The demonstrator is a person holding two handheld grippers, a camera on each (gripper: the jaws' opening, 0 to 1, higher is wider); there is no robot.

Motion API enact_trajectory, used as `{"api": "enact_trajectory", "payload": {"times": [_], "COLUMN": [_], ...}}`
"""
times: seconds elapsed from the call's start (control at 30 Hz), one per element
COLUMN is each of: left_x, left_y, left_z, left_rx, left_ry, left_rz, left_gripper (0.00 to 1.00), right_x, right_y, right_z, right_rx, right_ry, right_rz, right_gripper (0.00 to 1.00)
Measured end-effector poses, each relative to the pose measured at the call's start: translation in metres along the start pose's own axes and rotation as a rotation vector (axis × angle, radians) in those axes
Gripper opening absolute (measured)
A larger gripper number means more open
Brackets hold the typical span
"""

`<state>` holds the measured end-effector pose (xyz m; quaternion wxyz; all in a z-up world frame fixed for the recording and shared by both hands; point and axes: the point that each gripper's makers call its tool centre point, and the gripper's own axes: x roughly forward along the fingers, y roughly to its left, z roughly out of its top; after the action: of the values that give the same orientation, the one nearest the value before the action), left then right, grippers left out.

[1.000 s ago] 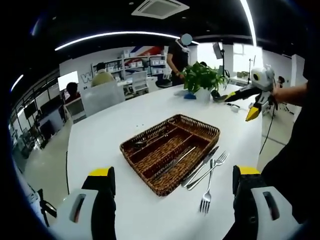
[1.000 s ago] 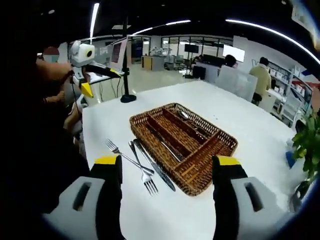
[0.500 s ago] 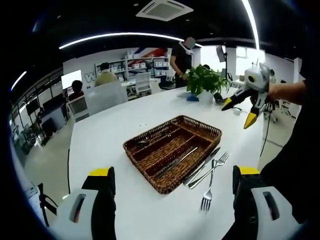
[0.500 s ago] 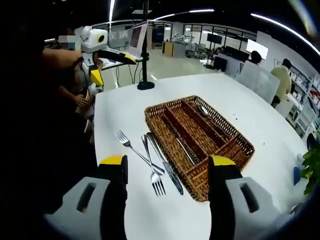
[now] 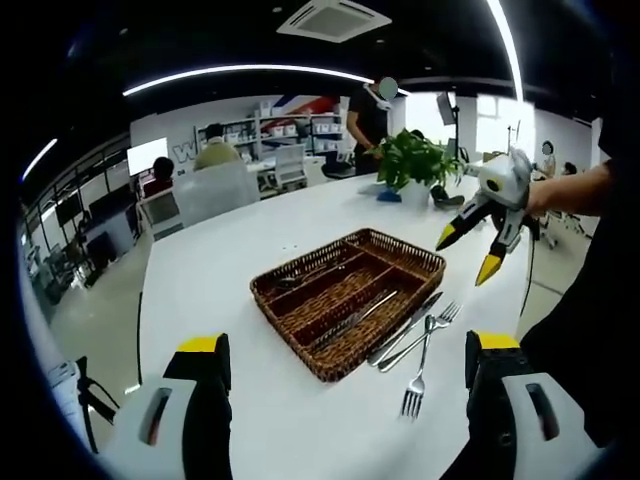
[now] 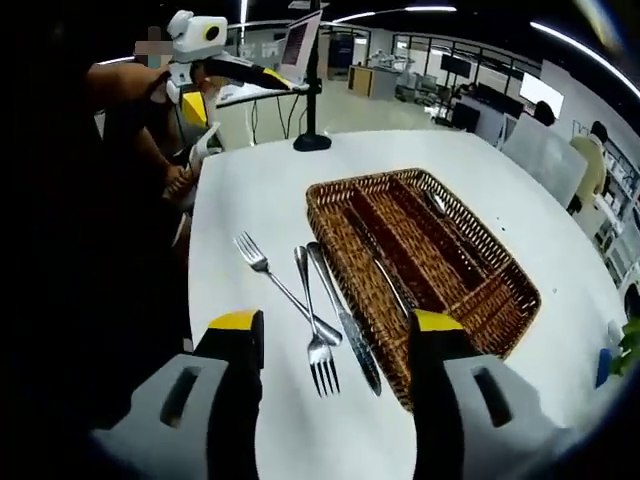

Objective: Arrange the knives, forks, and spoons in their matching storage slots by inserting each utensil handle-first until every utensil is classified and aligned in the correct compartment

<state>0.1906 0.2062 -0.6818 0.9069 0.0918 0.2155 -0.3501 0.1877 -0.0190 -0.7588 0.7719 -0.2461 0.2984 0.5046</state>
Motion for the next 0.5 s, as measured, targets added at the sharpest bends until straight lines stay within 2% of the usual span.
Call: {"api": "enact_trajectory", "payload": {"times": [0.2, 0.3, 0.43, 0.5], "left_x": [0.001, 0.000, -0.003, -0.005], "left_y": [0.003, 0.005, 0.008, 0.010], "left_z": [0.000, 0.002, -0.003, -0.004], "left_rx": [-0.005, -0.009, -0.013, -0.018], "left_ry": [-0.008, -0.018, -0.013, -0.013], "left_rz": [0.000, 0.005, 0.011, 0.016], "left_gripper": [0.99, 0.99, 0.99, 0.99], "right_x": [0.015, 0.028, 0.043, 0.048], "right_y": [0.007, 0.012, 0.017, 0.019], "right_z": [-0.007, -0.011, -0.016, -0.019], "right_rx": [-0.022, -0.042, -0.056, -0.064], "right_ry": [0.034, 0.033, 0.048, 0.056], "right_rz": [0.042, 0.069, 0.096, 0.104], "right_gripper": [0.56, 0.46, 0.44, 0.39]}}
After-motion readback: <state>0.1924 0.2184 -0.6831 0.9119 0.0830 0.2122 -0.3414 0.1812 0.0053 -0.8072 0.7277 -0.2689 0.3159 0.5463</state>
